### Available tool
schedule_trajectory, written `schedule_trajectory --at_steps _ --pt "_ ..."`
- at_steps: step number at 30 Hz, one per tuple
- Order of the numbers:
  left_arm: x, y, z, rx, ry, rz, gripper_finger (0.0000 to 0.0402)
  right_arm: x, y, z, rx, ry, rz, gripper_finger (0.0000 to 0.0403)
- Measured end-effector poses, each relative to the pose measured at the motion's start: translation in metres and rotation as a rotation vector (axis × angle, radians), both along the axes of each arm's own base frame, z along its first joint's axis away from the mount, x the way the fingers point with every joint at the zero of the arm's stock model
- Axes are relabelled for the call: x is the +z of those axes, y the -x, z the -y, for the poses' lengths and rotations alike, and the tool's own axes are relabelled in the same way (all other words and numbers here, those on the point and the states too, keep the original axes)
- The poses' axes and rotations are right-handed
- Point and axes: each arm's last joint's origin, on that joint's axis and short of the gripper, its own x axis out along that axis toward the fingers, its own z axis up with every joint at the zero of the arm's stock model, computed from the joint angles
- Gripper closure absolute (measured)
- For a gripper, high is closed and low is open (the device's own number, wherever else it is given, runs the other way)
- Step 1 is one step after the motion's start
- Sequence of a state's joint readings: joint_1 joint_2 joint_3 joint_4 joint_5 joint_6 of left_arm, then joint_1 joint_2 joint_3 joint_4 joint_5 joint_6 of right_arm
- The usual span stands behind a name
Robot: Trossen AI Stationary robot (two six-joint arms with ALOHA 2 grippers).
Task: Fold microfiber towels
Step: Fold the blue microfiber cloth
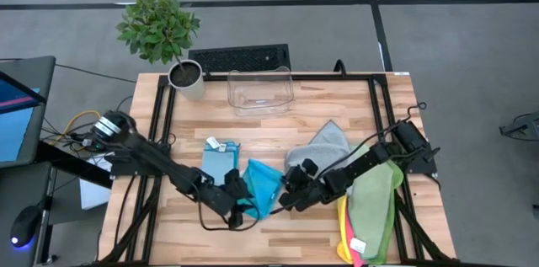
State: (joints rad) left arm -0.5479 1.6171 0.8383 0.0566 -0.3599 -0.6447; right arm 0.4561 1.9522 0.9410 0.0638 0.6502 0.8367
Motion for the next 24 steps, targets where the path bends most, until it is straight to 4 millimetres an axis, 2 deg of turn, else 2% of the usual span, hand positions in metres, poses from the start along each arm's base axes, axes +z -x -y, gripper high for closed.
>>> schedule_trajectory --at_steps 4,8,14,22,24 --pt "0.002 0.003 0.002 0.016 -0.023 0.009 0.0247 0.0 0.0 -0.001 0.001 -0.005 0.011 0.0328" --pt "-0.03 0.004 0.001 0.069 -0.054 -0.122 0.0277 0.001 0.0 -0.003 0.011 -0.006 0.021 0.0328" --pt "-0.056 -0.02 0.014 -0.047 0.049 -0.074 0.0329 0.001 0.0 -0.003 0.024 0.006 0.015 0.0328" --pt "-0.063 -0.051 0.035 -0.177 0.054 -0.076 0.0373 -0.001 -0.001 0.003 0.01 0.01 0.019 0.0328" --pt "-0.059 -0.057 0.039 -0.205 0.041 -0.057 0.0378 -0.001 -0.002 0.005 0.004 0.01 0.02 0.0328"
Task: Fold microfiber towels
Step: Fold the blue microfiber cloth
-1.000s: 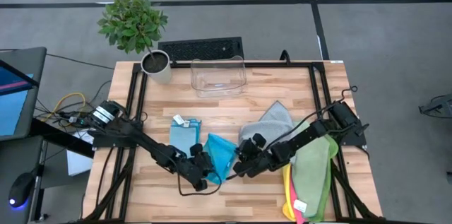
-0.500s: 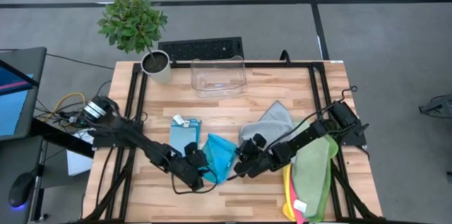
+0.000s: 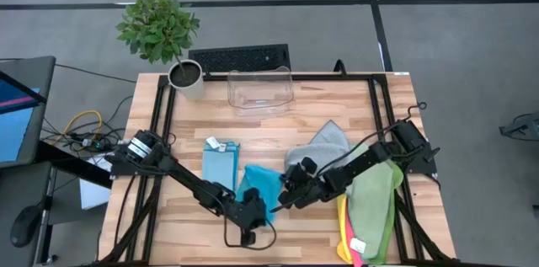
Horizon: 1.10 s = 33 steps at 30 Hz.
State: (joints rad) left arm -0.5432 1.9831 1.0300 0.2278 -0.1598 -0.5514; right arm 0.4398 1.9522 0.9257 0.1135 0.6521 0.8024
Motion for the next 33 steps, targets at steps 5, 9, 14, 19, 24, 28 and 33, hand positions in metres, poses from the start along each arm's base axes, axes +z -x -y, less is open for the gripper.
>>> schedule_trajectory --at_steps 5,9,14,19,24,28,33 --pt "0.007 -0.005 0.005 -0.016 -0.002 0.014 0.0388 0.003 -0.003 -0.003 0.03 0.008 0.03 0.0328" --pt "0.01 -0.003 0.011 -0.008 0.068 0.001 0.0391 0.005 -0.005 -0.004 0.048 0.011 0.054 0.0328" --pt "0.032 0.006 0.01 -0.004 0.071 -0.047 0.0391 0.003 -0.003 -0.003 0.048 0.022 0.025 0.0328" --pt "0.083 0.019 0.003 0.018 -0.053 0.044 0.0391 0.002 -0.002 0.0 0.035 0.02 0.009 0.0328" --pt "0.085 0.031 -0.011 0.128 -0.362 0.032 0.0379 0.001 -0.002 0.0 0.031 0.023 0.007 0.0328" --pt "0.066 0.026 -0.024 0.152 -0.356 -0.101 0.0332 0.001 -0.002 0.0 0.033 0.02 0.003 0.0328" --pt "0.05 0.02 -0.029 0.118 -0.401 -0.153 0.0249 0.001 -0.002 0.0 0.034 0.021 0.002 0.0328"
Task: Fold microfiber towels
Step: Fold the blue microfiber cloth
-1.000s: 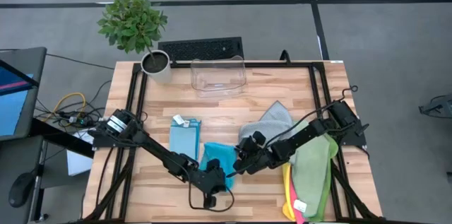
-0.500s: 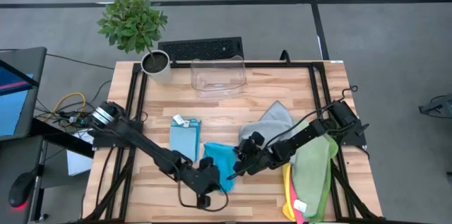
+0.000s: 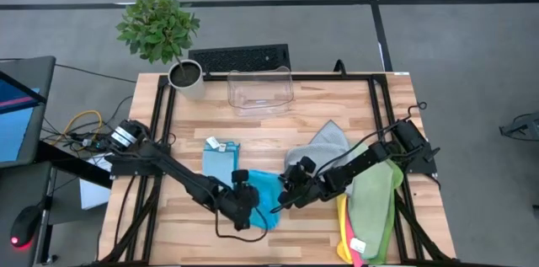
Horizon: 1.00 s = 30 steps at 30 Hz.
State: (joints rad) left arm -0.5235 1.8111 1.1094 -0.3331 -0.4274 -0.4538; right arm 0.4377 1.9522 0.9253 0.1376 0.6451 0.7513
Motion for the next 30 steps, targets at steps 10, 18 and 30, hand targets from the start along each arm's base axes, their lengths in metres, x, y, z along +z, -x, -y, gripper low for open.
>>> schedule_trajectory --at_steps 10,18,30 --pt "-0.013 -0.003 -0.001 -0.055 -0.132 -0.026 0.0155 0.0 0.0 0.0 0.002 -0.001 -0.003 0.0328" --pt "-0.028 -0.008 0.002 -0.102 -0.157 -0.044 0.0168 0.0 0.0 -0.001 0.011 -0.015 -0.001 0.0328" --pt "-0.019 -0.01 0.001 -0.125 -0.185 -0.011 0.0198 0.0 0.0 0.0 0.011 -0.015 -0.001 0.0328"
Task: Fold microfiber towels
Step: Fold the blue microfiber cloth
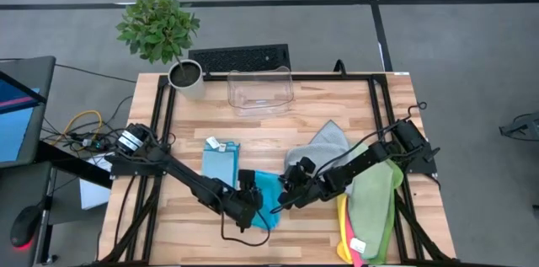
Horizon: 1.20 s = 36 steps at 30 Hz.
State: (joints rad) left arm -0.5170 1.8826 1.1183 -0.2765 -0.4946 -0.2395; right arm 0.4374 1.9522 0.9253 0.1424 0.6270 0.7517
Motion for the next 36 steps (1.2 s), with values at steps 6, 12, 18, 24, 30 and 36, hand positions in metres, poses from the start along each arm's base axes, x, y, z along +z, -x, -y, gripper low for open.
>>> schedule_trajectory --at_steps 6,12,18,24,30,36 --pt "0.0 -0.003 -0.003 -0.006 -0.007 0.007 0.0265 0.0 0.0 0.0 0.0 0.0 0.0 0.0328" --pt "0.001 -0.004 -0.003 -0.025 0.003 0.011 0.0359 0.0 0.0 0.0 0.0 0.0 0.0 0.0328" --pt "0.005 -0.003 0.006 -0.019 0.03 0.038 0.0396 0.0 0.0 0.0 0.0 0.001 -0.002 0.0328" --pt "0.014 0.016 0.037 0.039 0.023 0.034 0.04 0.0 0.0 0.001 -0.001 0.004 -0.008 0.0328" --pt "0.011 0.048 0.06 0.169 0.068 0.027 0.0401 -0.001 0.0 0.001 0.0 0.004 -0.008 0.0328" --pt "0.008 0.07 0.079 0.243 0.186 -0.009 0.04 -0.001 0.0 0.0 0.0 0.004 -0.008 0.0328"
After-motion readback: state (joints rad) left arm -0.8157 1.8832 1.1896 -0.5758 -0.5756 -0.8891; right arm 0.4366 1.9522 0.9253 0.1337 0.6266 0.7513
